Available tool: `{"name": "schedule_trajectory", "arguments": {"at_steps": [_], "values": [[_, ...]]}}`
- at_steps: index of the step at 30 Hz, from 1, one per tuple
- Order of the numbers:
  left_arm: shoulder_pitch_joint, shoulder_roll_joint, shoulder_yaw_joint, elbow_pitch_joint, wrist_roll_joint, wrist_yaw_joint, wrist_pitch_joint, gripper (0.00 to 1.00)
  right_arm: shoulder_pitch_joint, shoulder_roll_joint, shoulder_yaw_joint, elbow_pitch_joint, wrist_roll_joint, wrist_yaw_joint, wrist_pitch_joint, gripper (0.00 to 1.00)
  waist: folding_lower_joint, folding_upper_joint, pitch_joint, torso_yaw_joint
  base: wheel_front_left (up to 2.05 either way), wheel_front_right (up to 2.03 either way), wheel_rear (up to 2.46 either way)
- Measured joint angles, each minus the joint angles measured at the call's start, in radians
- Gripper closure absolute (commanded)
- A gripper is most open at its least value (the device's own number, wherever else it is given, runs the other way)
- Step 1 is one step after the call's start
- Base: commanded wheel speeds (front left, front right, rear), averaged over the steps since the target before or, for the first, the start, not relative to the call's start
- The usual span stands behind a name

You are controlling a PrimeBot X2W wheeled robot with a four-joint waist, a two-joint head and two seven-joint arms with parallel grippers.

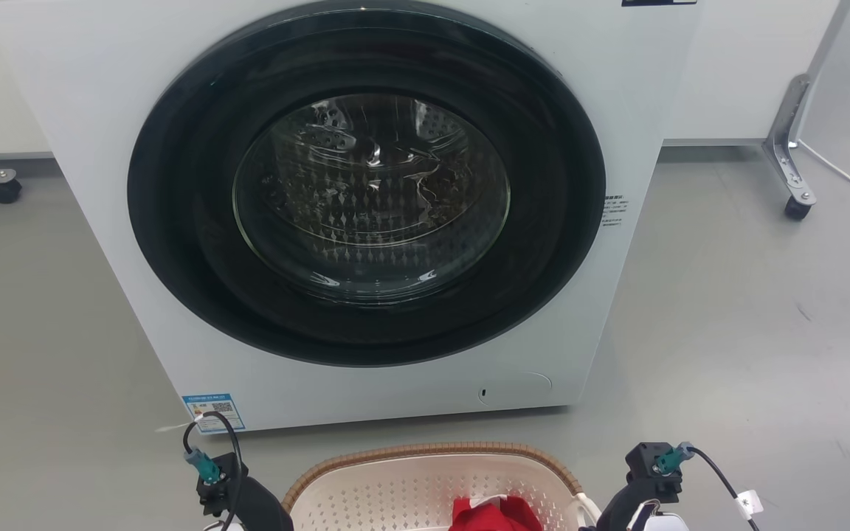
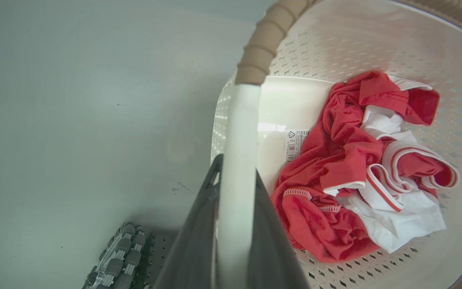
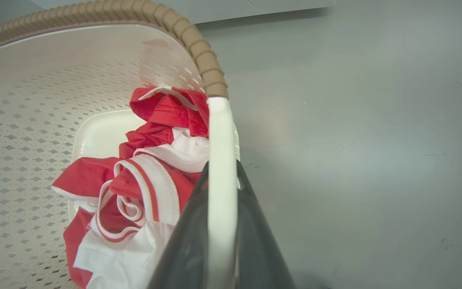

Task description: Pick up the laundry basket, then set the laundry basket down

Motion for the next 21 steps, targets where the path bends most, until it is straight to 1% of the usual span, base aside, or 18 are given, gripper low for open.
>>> {"name": "schedule_trajectory", "arguments": {"at_steps": [21], "values": [[0.002, 0.000, -0.002, 0.000, 0.000, 0.002, 0.000, 1.00, -0.001, -0.013, 0.042, -0.015, 0.054, -0.003, 0.017, 1.00, 0.0002, 0.0000, 0.003, -0.007, 0.00, 0.00, 0.00]]}}
